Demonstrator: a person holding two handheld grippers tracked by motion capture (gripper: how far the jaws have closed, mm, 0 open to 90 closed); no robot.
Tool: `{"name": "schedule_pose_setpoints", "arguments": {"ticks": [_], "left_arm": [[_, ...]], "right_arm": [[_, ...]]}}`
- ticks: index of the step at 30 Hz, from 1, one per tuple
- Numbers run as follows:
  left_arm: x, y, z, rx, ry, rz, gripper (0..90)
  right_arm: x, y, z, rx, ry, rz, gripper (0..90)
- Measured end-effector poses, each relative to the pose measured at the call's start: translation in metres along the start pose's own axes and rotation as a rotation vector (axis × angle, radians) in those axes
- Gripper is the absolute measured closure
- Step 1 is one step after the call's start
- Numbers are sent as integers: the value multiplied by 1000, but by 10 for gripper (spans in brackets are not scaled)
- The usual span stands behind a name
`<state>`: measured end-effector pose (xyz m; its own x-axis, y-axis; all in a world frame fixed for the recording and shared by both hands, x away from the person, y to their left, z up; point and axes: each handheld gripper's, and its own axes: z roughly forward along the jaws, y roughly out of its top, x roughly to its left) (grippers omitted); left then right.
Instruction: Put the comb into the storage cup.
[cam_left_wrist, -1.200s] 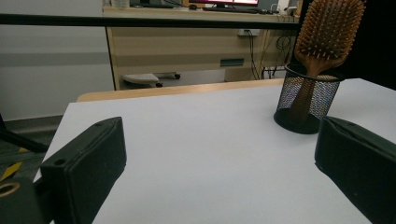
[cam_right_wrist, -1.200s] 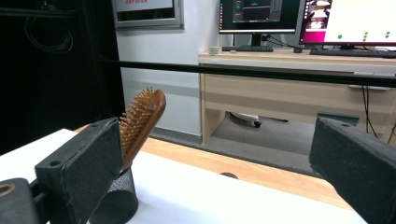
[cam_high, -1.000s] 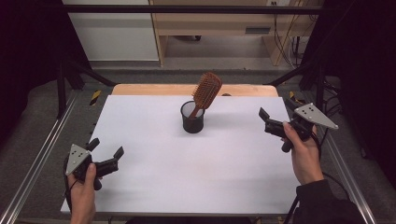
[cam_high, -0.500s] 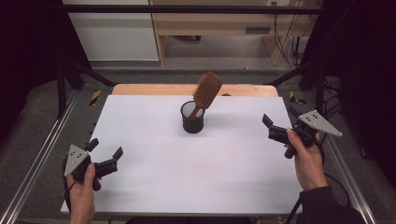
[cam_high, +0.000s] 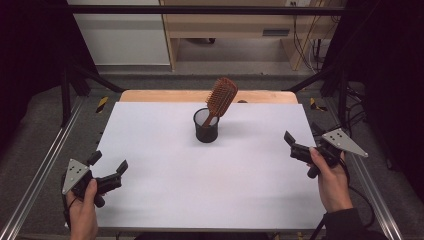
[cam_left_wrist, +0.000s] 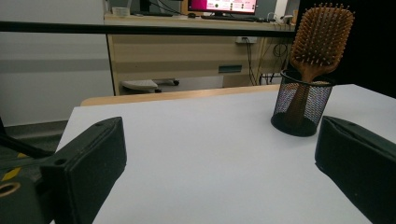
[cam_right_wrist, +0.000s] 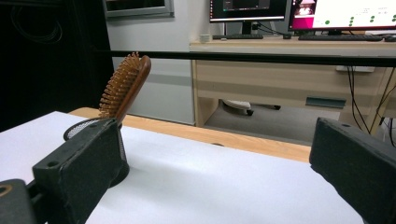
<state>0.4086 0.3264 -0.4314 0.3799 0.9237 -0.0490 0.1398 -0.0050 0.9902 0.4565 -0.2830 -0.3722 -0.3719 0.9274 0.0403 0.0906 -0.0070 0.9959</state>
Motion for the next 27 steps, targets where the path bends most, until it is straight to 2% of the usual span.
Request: {"name": "schedule_pose_setpoints", "arguments": {"ticks": [14,27], "left_arm": [[-2,0,-2,0,-15,8,24],[-3,0,-2,-4,-21,11,24]], "right_arm": [[-4,-22,-13,15,-18,13,26],[-3,-42,-19,38,-15,15,25]]}}
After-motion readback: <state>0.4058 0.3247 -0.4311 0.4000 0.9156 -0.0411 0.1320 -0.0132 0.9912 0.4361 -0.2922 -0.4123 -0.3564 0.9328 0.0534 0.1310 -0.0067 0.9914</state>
